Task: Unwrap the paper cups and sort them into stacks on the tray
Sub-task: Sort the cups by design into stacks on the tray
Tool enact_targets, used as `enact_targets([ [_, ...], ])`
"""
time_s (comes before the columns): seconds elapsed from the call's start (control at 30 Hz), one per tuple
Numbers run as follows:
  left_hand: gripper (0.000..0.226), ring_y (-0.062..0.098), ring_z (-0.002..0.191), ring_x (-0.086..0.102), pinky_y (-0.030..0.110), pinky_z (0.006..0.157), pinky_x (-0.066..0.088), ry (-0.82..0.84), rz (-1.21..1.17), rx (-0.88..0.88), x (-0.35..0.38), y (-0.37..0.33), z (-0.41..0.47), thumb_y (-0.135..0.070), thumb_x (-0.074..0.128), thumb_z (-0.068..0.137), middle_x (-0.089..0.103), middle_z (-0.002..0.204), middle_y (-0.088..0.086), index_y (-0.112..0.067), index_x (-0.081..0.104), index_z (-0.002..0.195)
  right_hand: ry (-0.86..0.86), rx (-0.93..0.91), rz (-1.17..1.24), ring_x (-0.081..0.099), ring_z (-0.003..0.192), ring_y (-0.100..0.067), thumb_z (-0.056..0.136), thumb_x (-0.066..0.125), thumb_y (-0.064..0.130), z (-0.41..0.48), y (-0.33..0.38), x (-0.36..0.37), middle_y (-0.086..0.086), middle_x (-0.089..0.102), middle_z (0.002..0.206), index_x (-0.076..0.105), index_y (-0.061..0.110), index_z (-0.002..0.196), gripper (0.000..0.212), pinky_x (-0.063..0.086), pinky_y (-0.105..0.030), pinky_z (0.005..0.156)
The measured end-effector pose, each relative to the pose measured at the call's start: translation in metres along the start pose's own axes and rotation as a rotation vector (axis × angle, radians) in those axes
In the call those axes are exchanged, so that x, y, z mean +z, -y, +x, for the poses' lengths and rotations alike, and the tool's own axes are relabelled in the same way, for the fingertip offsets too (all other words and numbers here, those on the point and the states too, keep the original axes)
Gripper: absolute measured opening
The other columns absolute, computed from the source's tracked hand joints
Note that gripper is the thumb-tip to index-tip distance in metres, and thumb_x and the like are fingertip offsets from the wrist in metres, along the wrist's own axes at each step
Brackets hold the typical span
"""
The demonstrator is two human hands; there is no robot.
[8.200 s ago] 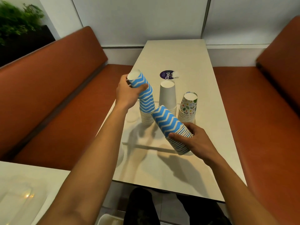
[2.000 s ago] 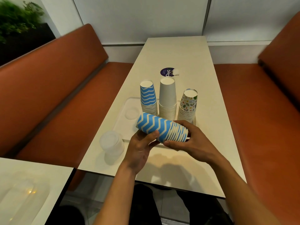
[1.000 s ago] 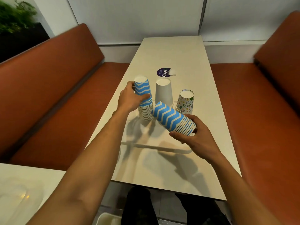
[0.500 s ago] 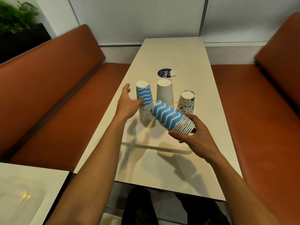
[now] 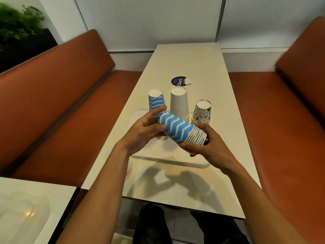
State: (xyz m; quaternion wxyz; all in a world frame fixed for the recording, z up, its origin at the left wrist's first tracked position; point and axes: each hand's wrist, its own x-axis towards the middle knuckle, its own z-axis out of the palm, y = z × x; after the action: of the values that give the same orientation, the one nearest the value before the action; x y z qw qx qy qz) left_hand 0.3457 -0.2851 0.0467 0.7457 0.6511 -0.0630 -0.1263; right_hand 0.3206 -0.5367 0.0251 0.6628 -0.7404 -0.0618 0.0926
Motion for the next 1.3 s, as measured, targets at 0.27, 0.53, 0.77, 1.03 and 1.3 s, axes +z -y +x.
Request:
enact_targets([
  [0.27,0.017,0.021,0.086,0.068,0.032,0.073,0.059,-0.322,0.156,0.064,-0.005,-0.032,0.006,-0.03,0.072,0.092,0.074,0.093,0.002,-0.016,0.07,0.102,-0.104,-0.03,-0.005,0.07,0.075,-0.019,0.064,0.098,0.02,0.001,-0.002,0.001,-0.004,0.071,0.101,0.058,0.023,0.12,0.069,0.065,-0.046,0.072],
  [0.53,0.048,0.013,0.093,0.068,0.037,0.079,0.061,-0.728,0.445,0.352,-0.036,-0.078,0.035,-0.039,0.084,0.073,0.067,0.108,-0.005,-0.03,0.056,0.11,-0.174,-0.011,0.008,0.07,0.074,-0.019,0.066,0.097,0.024,0.002,-0.009,-0.003,-0.009,0.069,0.11,0.054,0.022,0.126,0.073,0.064,-0.036,0.069],
  [0.77,0.065,0.011,0.099,0.06,0.019,0.079,0.047,-0.654,0.774,0.254,-0.021,-0.072,0.076,-0.031,0.088,0.079,0.061,0.117,-0.006,-0.016,0.05,0.13,-0.159,-0.003,0.016,0.07,0.072,-0.017,0.066,0.097,0.025,0.003,-0.01,0.001,-0.009,0.07,0.108,0.054,0.02,0.128,0.076,0.064,-0.036,0.069],
  [1.03,0.08,0.022,0.113,0.062,0.04,0.1,0.052,-0.533,0.859,0.084,-0.027,-0.047,0.092,-0.04,0.087,0.079,0.06,0.128,0.0,-0.019,0.043,0.142,-0.142,0.015,0.021,0.071,0.079,-0.018,0.067,0.097,0.025,0.002,-0.013,0.003,-0.007,0.069,0.113,0.054,0.023,0.129,0.076,0.063,-0.032,0.068],
  [1.3,0.052,0.014,0.114,0.062,0.03,0.093,0.052,-0.611,0.618,0.239,-0.009,-0.05,0.062,-0.049,0.071,0.092,0.064,0.124,-0.005,-0.021,0.058,0.134,-0.164,-0.013,0.079,0.075,0.082,-0.029,0.07,0.095,0.025,0.005,-0.009,0.006,-0.007,0.072,0.108,0.059,0.023,0.125,0.066,0.065,-0.044,0.074],
])
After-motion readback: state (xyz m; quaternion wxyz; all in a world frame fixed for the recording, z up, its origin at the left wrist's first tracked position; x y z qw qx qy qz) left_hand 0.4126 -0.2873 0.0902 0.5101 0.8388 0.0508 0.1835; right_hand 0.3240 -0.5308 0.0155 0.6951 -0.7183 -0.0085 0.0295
